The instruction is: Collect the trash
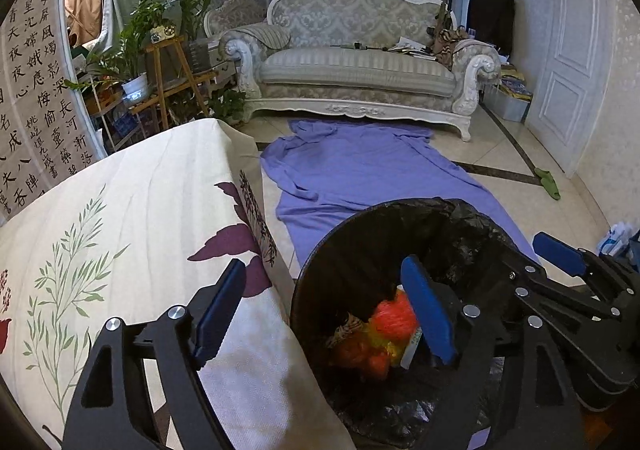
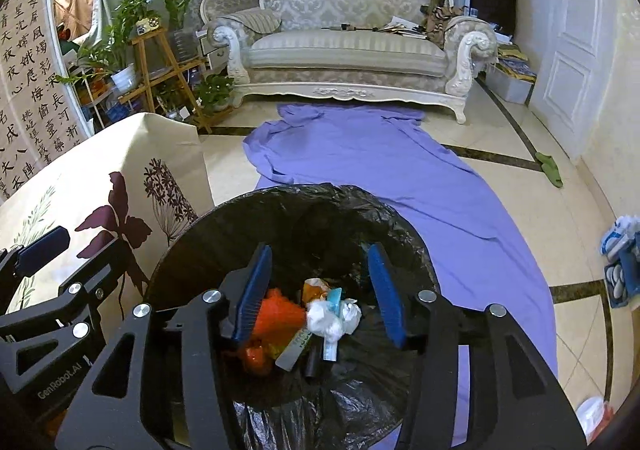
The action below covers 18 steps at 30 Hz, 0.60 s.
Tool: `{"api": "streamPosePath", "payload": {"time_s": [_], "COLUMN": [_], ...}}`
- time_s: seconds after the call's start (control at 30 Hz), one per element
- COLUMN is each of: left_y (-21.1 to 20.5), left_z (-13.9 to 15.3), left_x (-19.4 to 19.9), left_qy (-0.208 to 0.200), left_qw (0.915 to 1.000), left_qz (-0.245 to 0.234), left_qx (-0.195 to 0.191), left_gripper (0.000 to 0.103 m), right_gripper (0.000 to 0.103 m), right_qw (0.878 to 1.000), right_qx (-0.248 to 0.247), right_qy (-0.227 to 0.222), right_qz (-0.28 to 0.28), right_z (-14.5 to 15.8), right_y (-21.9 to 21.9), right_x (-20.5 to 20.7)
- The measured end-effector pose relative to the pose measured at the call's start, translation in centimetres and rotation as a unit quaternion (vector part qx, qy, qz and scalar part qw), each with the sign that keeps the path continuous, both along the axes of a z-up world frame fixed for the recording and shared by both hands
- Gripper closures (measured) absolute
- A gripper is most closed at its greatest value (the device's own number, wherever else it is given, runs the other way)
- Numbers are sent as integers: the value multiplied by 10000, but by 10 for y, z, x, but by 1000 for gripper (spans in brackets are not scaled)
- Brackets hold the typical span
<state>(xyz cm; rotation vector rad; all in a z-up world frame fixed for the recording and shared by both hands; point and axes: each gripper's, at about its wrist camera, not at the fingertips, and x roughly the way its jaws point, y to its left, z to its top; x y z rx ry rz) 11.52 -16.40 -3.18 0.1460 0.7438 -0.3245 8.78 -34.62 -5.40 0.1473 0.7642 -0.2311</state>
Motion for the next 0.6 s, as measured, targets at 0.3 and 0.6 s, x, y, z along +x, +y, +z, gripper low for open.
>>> {"api": "streamPosePath", "payload": {"time_s": [0.3,0.6], "left_y": [4,21], "left_z": [8,19], "left_x": [-9,-34], "left_qy": [-55,-174], "left_qw": [9999,9996], "left_qz": [46,215], "left_qx": [-75,-108], "left_gripper": [21,19], "right_gripper": [37,25], "right_qw": [9999,9994], "right_qx": [-68,-151], "right_qy": [-86,-297], "right_qz": [-72,-52], "right_z": [6,23], "right_y": [4,15], "right_x": [-10,-34]}}
